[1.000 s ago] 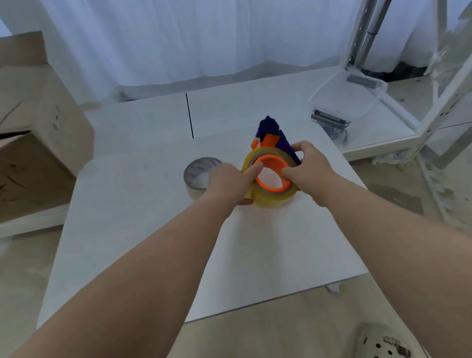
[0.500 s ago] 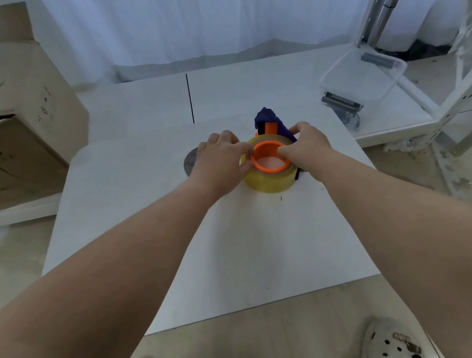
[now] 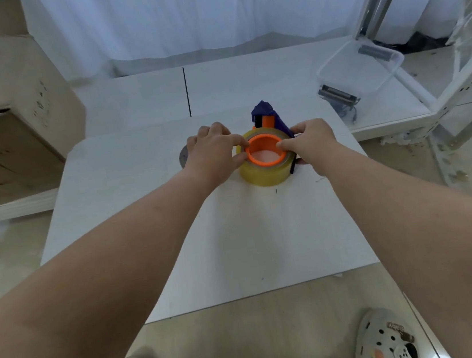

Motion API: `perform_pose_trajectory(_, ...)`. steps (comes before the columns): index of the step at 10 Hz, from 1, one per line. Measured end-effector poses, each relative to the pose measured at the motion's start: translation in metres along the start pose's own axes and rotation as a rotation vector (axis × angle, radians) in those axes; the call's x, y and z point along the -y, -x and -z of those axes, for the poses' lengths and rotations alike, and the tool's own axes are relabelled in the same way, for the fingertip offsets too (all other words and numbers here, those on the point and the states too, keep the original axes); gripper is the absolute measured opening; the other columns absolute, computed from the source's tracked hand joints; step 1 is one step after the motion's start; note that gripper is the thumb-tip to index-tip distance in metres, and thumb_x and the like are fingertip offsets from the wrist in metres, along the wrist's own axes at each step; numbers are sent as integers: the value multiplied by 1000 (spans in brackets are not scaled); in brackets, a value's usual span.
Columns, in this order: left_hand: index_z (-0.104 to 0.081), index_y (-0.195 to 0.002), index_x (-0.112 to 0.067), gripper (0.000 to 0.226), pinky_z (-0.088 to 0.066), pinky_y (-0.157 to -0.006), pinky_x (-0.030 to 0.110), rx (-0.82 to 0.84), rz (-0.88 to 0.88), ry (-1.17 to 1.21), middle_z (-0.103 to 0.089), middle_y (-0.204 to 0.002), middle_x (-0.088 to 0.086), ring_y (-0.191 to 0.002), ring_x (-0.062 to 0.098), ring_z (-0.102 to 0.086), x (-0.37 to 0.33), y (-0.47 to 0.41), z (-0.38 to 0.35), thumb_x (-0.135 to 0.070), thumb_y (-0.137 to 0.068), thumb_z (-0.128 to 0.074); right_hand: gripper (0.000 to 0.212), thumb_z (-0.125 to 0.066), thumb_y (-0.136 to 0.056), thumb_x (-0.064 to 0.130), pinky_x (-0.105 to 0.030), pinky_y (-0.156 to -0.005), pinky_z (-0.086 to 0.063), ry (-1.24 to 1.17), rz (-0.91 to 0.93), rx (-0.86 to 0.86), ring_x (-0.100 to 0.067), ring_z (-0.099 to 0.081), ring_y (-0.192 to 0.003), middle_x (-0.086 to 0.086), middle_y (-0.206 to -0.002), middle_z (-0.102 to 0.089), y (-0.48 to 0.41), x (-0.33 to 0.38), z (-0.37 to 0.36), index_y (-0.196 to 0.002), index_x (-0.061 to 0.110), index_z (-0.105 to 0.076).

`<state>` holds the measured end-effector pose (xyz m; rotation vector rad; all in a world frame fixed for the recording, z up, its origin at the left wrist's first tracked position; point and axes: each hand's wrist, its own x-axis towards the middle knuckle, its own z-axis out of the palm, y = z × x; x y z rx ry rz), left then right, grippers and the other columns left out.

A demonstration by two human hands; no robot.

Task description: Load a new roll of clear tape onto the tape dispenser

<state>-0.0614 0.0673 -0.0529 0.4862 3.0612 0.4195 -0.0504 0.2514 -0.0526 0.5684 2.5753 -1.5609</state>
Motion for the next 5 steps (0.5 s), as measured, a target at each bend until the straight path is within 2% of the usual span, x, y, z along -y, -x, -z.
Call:
perform_pose_trajectory(2, -60, -119, -38, 31, -26, -101, 41, -5, 5, -8, -47, -125, 2, -124, 24, -36, -3, 0, 1, -45, -90, -52, 43, -76, -77, 22, -47, -85, -56, -2, -28, 1, -29, -61, -101, -14, -109, -63, 1, -5, 1, -113, 3, -61)
perform_pose_trajectory(3, -60, -121, -35, 33, -26, -102, 41, 21, -33, -54, -47, -128, 2, -126, 25, -35, -5, 0, 5, -46, -91, -52, 55, -75, -78, 26, -46, -87, -55, 18, -48, 5, -27, -57, -99, -13, -116, -58, 2, -4, 8, -123, 3, -54)
perform_pose_trajectory(5, -56, -126, -33, 39, -25, -103, 40, -20, -59, -83, -46, -130, 4, -127, 25, -34, -9, 17, 33, -48, -91, -50, 54, -69, -83, 22, -46, -89, -54, 105, -35, -32, -27, -54, -96, -13, -120, -54, 25, 12, 27, -129, 4, -48)
